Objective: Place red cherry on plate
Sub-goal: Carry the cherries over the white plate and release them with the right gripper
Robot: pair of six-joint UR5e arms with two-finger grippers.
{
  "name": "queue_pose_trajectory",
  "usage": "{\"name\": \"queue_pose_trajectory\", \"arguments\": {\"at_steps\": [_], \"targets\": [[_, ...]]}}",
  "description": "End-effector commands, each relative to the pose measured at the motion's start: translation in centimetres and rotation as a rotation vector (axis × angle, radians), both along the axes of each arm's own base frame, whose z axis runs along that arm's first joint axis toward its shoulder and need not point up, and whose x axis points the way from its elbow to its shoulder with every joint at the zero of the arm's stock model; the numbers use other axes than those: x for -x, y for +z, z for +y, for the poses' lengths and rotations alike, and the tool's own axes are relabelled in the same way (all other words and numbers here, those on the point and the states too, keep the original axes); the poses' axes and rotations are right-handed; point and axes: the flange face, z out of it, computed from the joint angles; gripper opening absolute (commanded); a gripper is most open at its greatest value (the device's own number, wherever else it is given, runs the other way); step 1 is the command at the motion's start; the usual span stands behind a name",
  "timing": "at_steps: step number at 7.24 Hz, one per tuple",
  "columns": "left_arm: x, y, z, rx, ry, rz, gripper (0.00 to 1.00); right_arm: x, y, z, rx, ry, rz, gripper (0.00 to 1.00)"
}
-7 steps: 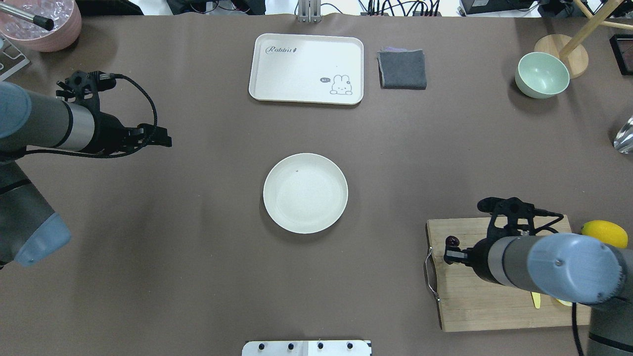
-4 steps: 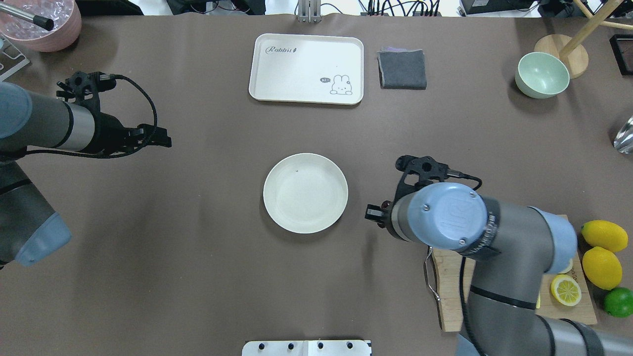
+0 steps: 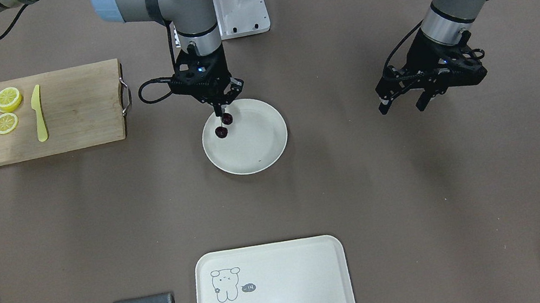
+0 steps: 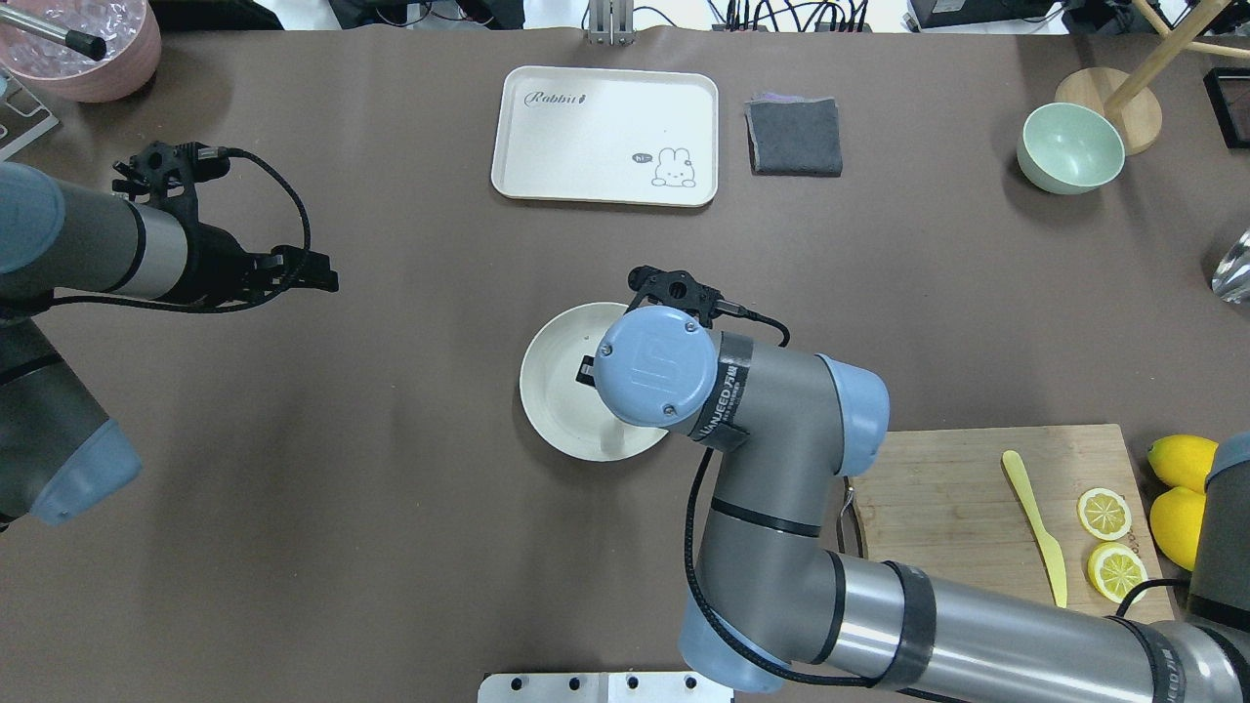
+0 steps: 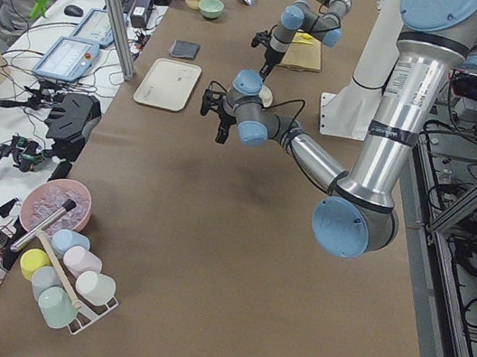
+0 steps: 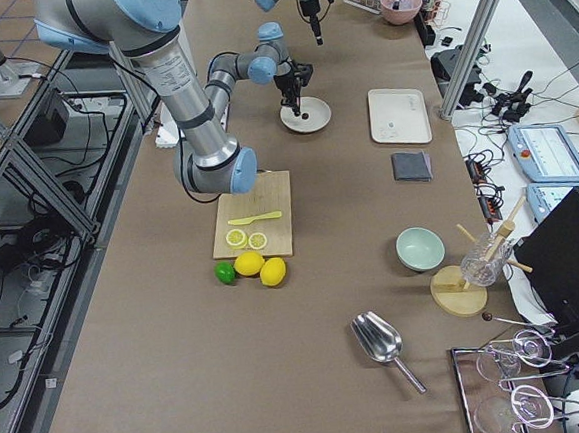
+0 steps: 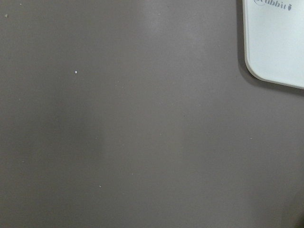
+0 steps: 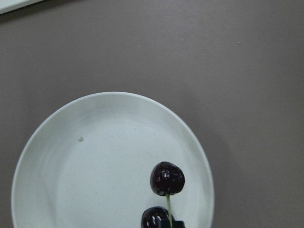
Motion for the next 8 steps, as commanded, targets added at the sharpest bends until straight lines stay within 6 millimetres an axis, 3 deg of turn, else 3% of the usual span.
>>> {"name": "queue_pose_trajectory", "arguments": {"at_steps": [1, 2, 3, 4, 5, 6, 8], "targets": [[-0.1, -0.1, -0.1, -0.002, 0.002, 0.0, 0.98, 2.6, 1.0, -1.3, -0.021, 0.025, -0.021, 0.02], [-0.1, -0.1, -0.1, -0.002, 0.004, 0.002, 0.98, 2.5, 1.3, -1.1, -0.027, 0.017, -0.016, 0.99], [-0.1, 0.0, 0.0, -0.001, 0.006, 0.0, 0.98, 1.9, 0.8, -0.8, -0.022, 0.009, -0.024, 1.0], [0.1, -0.1, 0.1, -0.001, 0.017, 0.003, 0.98, 0.1, -1.0, -0.4, -0.019, -0.001, -0.03, 1.0], [1.2, -0.4, -0.2, 0.003, 0.054, 0.023, 0.98, -3.8, -2.6, 0.1, -0.024, -0.043, -0.016, 1.0], [6.4, 2.2, -1.6, -0.026, 0.076, -0.008, 0.98, -8.8, -1.7, -0.8, -0.043, -0.076, 0.001, 1.0], [18.5, 10.6, -1.4, -0.127, 0.153, -0.127, 0.98, -17.0, 4.6, -5.6, -0.101, -0.137, 0.083, 1.0]]}}
